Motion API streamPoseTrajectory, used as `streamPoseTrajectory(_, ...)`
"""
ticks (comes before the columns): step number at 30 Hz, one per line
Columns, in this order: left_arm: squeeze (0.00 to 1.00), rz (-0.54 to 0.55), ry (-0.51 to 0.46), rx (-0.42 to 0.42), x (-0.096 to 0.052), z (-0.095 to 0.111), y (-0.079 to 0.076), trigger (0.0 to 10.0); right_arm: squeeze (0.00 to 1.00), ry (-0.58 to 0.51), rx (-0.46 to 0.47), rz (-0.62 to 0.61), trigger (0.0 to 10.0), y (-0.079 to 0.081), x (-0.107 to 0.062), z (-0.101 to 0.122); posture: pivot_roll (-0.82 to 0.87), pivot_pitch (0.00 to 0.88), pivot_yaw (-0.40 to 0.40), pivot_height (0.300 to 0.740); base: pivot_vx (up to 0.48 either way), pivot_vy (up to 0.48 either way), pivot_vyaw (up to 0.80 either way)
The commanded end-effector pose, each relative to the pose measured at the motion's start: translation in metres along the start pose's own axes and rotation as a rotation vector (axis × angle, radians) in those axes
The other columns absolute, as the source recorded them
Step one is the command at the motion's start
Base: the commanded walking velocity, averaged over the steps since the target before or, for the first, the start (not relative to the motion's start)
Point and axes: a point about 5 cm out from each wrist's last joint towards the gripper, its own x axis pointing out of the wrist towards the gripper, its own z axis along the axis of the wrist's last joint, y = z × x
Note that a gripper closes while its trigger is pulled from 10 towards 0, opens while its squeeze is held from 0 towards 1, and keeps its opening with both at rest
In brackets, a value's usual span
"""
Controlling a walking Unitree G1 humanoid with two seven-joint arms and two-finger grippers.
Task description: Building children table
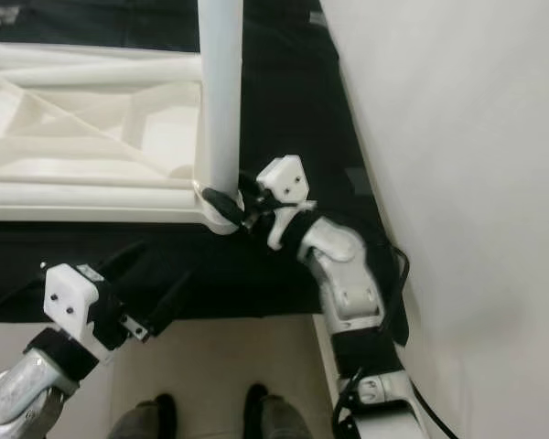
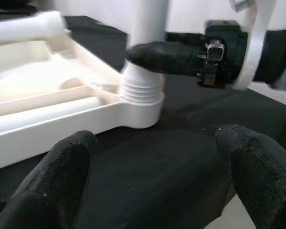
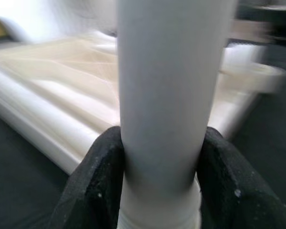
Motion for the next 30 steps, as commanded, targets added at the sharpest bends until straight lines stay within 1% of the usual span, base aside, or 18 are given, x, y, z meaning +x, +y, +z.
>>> streamPoseTrajectory(1, 0.00, 0.000, 0.025, -0.015, -0.004, -0.005, 0.000, 10.0, 0.00, 0.257, -0.051, -0.200, 0.0, 0.002, -0.030, -0.041, 0.11, 0.304, -0.101, 0.740, 0.000, 0.000, 0.00)
streamPoseTrajectory(2, 0.00, -0.003, 0.026, -0.018, -0.004, -0.006, -0.001, 10.0, 0.00, 0.263, -0.038, -0.191, 0.0, 0.011, -0.031, -0.043, 0.11, 0.299, -0.100, 0.740, 0.000, 0.000, 0.00)
streamPoseTrajectory(3, 0.00, -0.005, 0.025, -0.020, -0.002, -0.006, -0.002, 10.0, 0.00, 0.254, -0.034, -0.167, 0.0, 0.015, -0.027, -0.043, 0.12, 0.300, -0.103, 0.740, 0.000, 0.000, 0.00)
streamPoseTrajectory(7, 0.00, 0.000, 0.018, -0.016, -0.001, -0.004, 0.000, 10.0, 0.00, 0.260, -0.004, -0.152, 0.3, 0.016, -0.015, -0.043, 0.12, 0.301, -0.106, 0.740, 0.000, 0.000, 0.00)
streamPoseTrajectory(9, 0.00, 0.005, 0.018, -0.013, -0.001, -0.004, 0.001, 10.0, 0.00, 0.262, -0.002, -0.149, 0.3, 0.018, -0.013, -0.042, 0.12, 0.302, -0.104, 0.740, 0.000, 0.000, 0.00)
streamPoseTrajectory(10, 0.00, 0.009, 0.020, -0.010, -0.002, -0.004, 0.002, 10.0, 0.00, 0.233, 0.029, -0.125, 10.0, 0.020, -0.009, -0.037, 0.13, 0.302, -0.103, 0.740, 0.000, 0.000, 0.00)
streamPoseTrajectory(11, 0.00, 0.011, 0.021, -0.008, -0.002, -0.004, 0.003, 10.0, 0.71, 0.190, 0.080, -0.053, 10.0, 0.024, -0.004, -0.032, 0.13, 0.302, -0.103, 0.740, 0.000, 0.000, 0.00)
streamPoseTrajectory(12, 0.00, 0.011, 0.021, -0.008, -0.002, -0.004, 0.003, 10.0, 0.71, 0.190, 0.080, -0.053, 10.0, 0.024, -0.004, -0.032, 0.13, 0.302, -0.103, 0.740, 0.000, 0.000, 0.00)
streamPoseTrajectory(13, 0.00, 0.011, 0.021, -0.007, -0.003, -0.004, 0.003, 10.0, 1.00, 0.156, 0.125, -0.004, 10.0, 0.030, -0.001, -0.025, 0.13, 0.302, -0.103, 0.740, 0.000, 0.000, 0.00)
streamPoseTrajectory(14, 0.00, 0.010, 0.021, -0.008, -0.002, -0.004, 0.003, 10.0, 1.00, 0.119, 0.166, 0.023, 10.0, 0.031, 0.001, -0.018, 0.12, 0.303, -0.102, 0.740, 0.000, 0.000, 0.00)
streamPoseTrajectory(16, 0.00, 0.008, 0.019, -0.009, -0.002, -0.004, 0.003, 10.0, 1.00, 0.071, 0.189, 0.031, 10.0, 0.030, 0.004, -0.007, 0.12, 0.304, -0.103, 0.740, 0.000, 0.000, 0.00)
streamPoseTrajectory(18, 0.00, 0.006, 0.019, -0.010, -0.001, -0.004, 0.002, 10.0, 1.00, -0.044, 0.180, 0.145, 10.0, 0.028, 0.008, 0.014, 0.12, 0.303, -0.102, 0.740, 0.000, 0.000, 0.00)
streamPoseTrajectory(19, 0.00, 0.004, 0.018, -0.010, -0.001, -0.004, 0.002, 10.0, 0.00, -0.105, 0.165, 0.227, 10.0, 0.023, 0.011, 0.027, 0.12, 0.302, -0.100, 0.740, 0.000, 0.000, 0.00)
streamPoseTrajectory(20, 0.00, 0.003, 0.017, -0.010, 0.000, -0.004, 0.001, 10.0, 0.00, -0.144, 0.152, 0.280, 10.0, 0.018, 0.013, 0.035, 0.12, 0.302, -0.100, 0.740, 0.000, 0.000, 0.00)
streamPoseTrajectory(23, 0.00, 0.002, 0.015, -0.010, 0.000, -0.004, 0.001, 10.0, 0.00, -0.173, 0.131, 0.322, 10.0, 0.012, 0.015, 0.043, 0.12, 0.303, -0.101, 0.740, 0.000, 0.000, 0.00)
streamPoseTrajectory(26, 0.00, 0.004, 0.009, -0.011, 0.001, -0.003, 0.000, 10.0, 0.00, -0.198, 0.040, 0.465, 10.0, 0.001, 0.017, 0.050, 0.13, 0.303, -0.104, 0.740, 0.000, 0.000, 0.00)
streamPoseTrajectory(28, 0.00, 0.007, 0.008, -0.010, 0.001, -0.003, 0.001, 10.0, 0.00, -0.205, 0.018, 0.542, 10.0, -0.001, 0.017, 0.054, 0.13, 0.303, -0.105, 0.740, 0.000, 0.000, 0.00)
streamPoseTrajectory(30, 0.00, 0.008, 0.008, -0.009, 0.001, -0.002, 0.001, 10.0, 0.00, -0.211, 0.007, 0.576, 10.0, -0.001, 0.017, 0.056, 0.13, 0.303, -0.105, 0.740, 0.000, 0.000, 0.00)
